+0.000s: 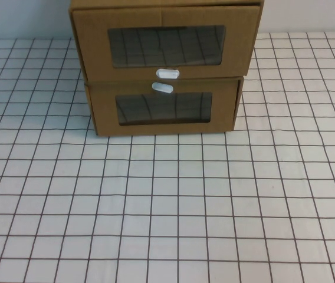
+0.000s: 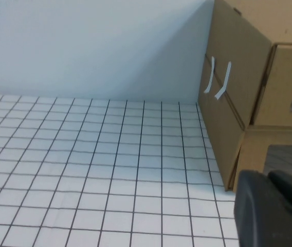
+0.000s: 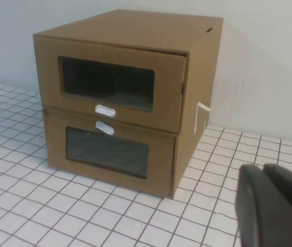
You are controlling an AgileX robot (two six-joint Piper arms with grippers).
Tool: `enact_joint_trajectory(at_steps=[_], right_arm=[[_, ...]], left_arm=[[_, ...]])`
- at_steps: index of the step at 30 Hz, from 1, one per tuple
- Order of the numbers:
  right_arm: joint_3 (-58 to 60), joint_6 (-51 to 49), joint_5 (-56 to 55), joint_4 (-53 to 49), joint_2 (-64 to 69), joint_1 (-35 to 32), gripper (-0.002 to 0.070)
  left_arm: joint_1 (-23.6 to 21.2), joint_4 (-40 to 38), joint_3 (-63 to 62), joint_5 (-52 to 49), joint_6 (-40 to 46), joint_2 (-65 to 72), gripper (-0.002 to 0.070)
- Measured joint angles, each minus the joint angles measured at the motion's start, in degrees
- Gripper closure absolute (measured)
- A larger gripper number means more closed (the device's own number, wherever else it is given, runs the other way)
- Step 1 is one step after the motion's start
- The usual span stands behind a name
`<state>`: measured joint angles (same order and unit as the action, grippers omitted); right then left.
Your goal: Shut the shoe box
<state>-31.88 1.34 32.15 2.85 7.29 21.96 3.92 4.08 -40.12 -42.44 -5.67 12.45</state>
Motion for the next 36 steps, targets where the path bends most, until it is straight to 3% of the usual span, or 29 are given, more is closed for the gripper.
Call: enact_joint_trajectory(at_steps=[28,36], right_arm=[[0.0,0.0,-0.56,0.77,0.0,0.0,0.0689],[0.0,0.0,-0.56,0.77,0.0,0.0,0.0689]], left_arm=[[0.0,0.0,2.1,-0.31,-0.33,0.44,0.068],[0.0,0.29,14.02,8.59,-0.33,-2.03,0.068]])
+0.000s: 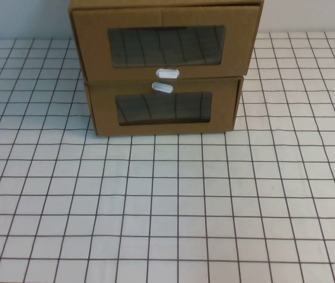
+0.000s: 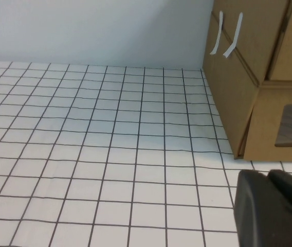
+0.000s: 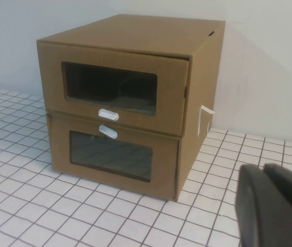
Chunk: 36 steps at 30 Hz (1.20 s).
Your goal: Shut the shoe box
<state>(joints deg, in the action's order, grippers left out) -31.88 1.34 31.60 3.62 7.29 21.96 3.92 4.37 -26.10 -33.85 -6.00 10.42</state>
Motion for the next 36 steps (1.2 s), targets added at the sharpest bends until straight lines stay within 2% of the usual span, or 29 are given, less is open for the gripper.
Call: enact_joint_trajectory(at_steps=[9,19,36], right_arm=[[0.0,0.0,0.0,0.0,0.0,0.0,0.069],[0.0,0.0,0.0,0.0,0.0,0.0,0.0689],[0.0,0.0,0.0,0.0,0.0,0.0,0.0689]], left_arm=[[0.0,1.09,16.75,9.3,0.0,-9.99,0.068],[0.0,-2.37,26.82,13.9,0.0,-11.06,0.068],[0.0,-2.77,27.59,11.4,0.0,-11.06,0.068]])
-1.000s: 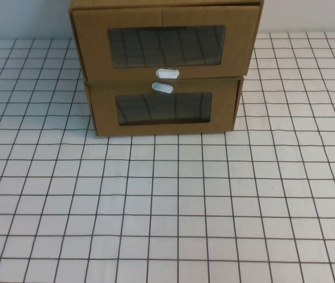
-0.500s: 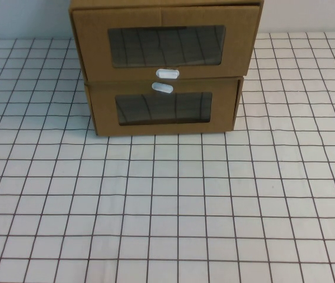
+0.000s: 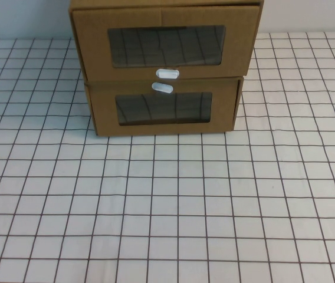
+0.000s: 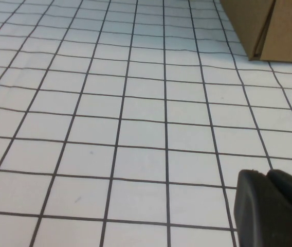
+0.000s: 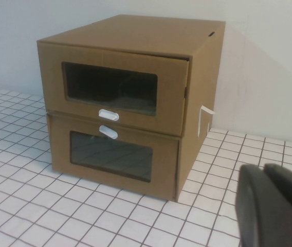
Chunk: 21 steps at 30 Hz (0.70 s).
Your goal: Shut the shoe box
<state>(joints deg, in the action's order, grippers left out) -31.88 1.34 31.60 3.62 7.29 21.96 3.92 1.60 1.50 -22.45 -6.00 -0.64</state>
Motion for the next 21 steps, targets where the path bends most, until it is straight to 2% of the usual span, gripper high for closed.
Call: enact_joint_trajectory(at_steps=[15,21], right_arm=[[0.0,0.0,0.0,0.1,-0.1,-0.49,0.0689],[0.0,0.0,0.0,0.1,-0.1,-9.45,0.0689]], left_arm=[[0.0,0.0,0.0,-0.1,0.0,0.0,0.068],[0.0,0.0,0.0,-0.1,0.0,0.0,0.068]])
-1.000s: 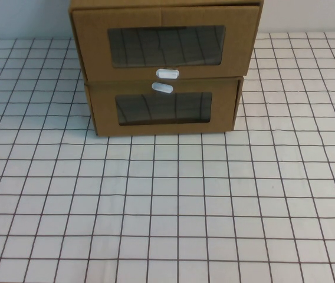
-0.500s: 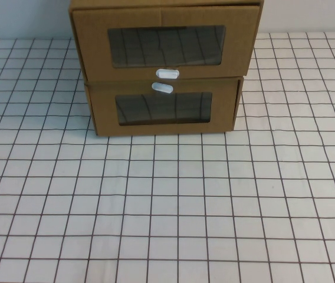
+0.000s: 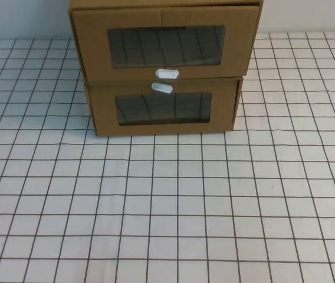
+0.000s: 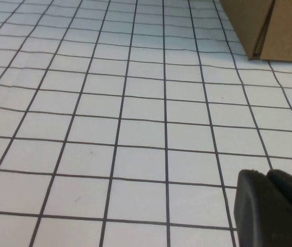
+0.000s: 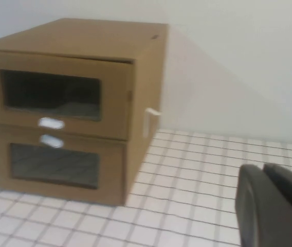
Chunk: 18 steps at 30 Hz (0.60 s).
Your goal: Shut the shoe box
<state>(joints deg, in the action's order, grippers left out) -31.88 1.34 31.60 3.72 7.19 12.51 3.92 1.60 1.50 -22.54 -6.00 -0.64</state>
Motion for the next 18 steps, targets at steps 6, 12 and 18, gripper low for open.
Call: enact_joint_trajectory(at_steps=[6,12,18], right_arm=[[0.11,0.0,0.0,0.0,-3.14,-10.39,0.069],[5.17,0.0,-1.0,0.0,-7.1,-15.14,0.069],[15.64,0.0,-0.93,0.0,-8.02,-15.91,0.0689]], left_arm=[[0.0,0.0,0.0,0.0,0.0,0.0,0.068],[0.0,0.0,0.0,0.0,0.0,0.0,0.068],[0.0,0.0,0.0,0.0,0.0,0.0,0.068]])
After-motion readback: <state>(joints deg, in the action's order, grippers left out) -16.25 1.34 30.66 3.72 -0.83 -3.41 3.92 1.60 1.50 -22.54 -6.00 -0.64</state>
